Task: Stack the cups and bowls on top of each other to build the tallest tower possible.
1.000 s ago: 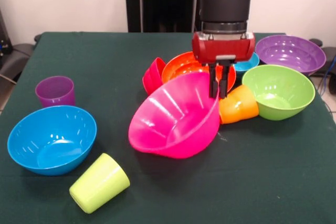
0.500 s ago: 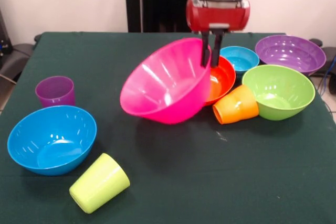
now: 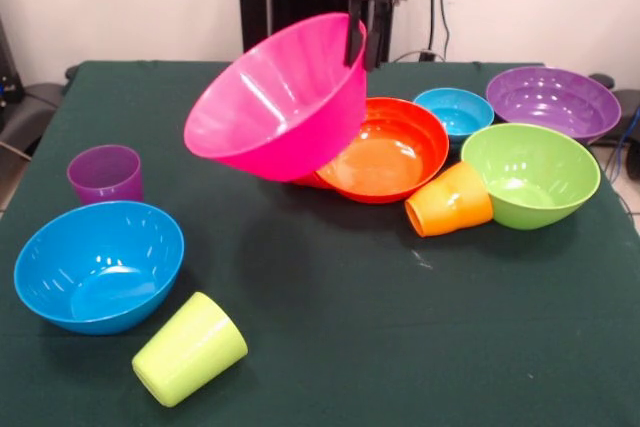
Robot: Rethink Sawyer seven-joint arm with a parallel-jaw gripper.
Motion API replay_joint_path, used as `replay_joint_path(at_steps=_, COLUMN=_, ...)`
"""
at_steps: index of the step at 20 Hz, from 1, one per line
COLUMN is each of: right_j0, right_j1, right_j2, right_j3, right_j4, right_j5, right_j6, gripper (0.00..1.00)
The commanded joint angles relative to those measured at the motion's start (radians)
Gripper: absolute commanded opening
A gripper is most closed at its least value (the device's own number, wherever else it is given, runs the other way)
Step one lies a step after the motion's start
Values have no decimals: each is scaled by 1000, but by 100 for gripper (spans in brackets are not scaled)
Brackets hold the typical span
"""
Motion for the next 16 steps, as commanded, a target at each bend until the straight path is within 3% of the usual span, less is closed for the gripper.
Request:
replay_joint_path(at_steps=1, right_j0=-14, right_j1=-68, right_j2=75, right_j3=82, right_j4=25, right_j5=127, right_j6=-41, gripper=0)
replay_joint_path(at_steps=16, right_j0=-8, right_j1=-118, right_j2=76, right_j3=147, right_j4=77, right_j5=160, right_j6=-15, gripper=0)
